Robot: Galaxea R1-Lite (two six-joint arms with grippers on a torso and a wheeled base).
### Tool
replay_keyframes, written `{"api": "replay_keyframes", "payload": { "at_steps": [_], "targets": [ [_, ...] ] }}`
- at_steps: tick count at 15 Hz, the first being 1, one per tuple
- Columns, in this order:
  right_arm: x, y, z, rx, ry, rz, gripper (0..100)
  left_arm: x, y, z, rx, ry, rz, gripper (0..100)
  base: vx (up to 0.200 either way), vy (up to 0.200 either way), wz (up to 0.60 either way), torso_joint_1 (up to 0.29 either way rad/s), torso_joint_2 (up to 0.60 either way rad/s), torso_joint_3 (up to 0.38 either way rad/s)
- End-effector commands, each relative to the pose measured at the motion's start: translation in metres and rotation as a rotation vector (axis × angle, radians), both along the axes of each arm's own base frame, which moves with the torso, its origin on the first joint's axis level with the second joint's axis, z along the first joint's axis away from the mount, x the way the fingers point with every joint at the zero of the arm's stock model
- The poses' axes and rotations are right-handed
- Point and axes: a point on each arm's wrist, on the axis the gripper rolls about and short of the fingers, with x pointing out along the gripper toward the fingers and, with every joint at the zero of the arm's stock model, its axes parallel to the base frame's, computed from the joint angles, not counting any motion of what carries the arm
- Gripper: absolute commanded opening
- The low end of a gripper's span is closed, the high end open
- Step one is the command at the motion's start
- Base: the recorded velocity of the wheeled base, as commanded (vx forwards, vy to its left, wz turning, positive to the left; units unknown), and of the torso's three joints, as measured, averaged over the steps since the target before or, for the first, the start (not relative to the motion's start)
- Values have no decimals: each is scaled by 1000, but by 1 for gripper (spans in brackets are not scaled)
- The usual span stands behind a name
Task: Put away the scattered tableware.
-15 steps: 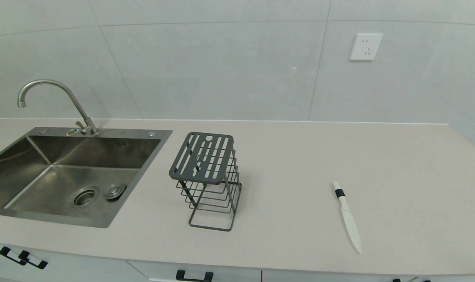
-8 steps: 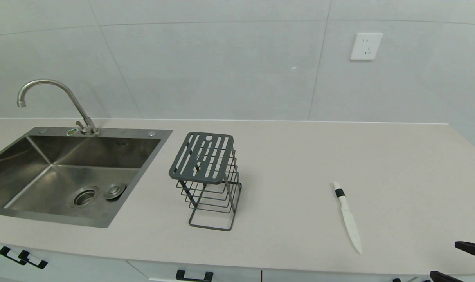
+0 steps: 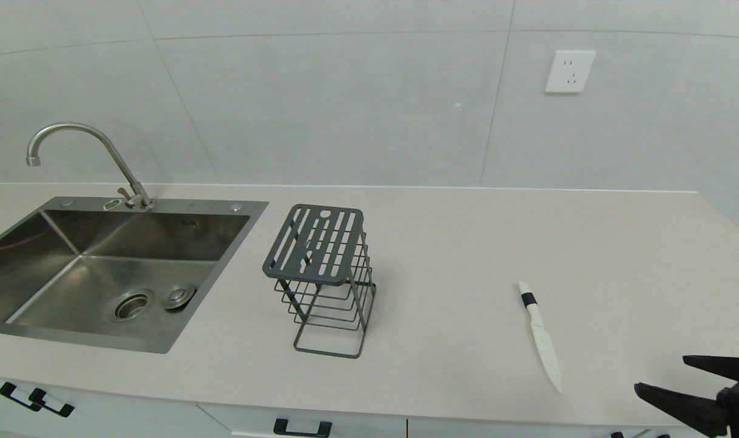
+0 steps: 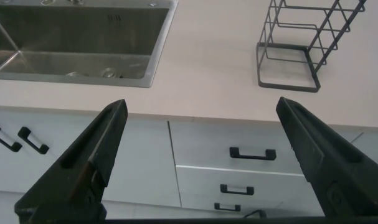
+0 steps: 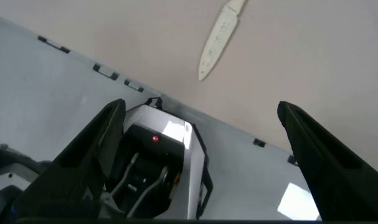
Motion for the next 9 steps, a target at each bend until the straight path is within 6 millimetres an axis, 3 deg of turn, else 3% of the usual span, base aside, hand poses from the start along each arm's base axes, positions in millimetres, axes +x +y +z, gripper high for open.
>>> {"api": "replay_keyframes", "payload": {
  "at_steps": [1, 6, 9],
  "targets": [
    [43, 16, 3, -36, 17, 14, 100, 0, 0, 0, -1, 1, 1, 100, 0, 0, 0, 0, 0, 0],
    [94, 34, -8, -34, -8, -78, 100, 0, 0, 0, -3, 1, -1, 100, 0, 0, 0, 0, 0, 0],
    [107, 71, 1, 32, 0, -146, 100, 0, 0, 0, -3, 3, -1, 100, 0, 0, 0, 0, 0, 0]
  ]
}}
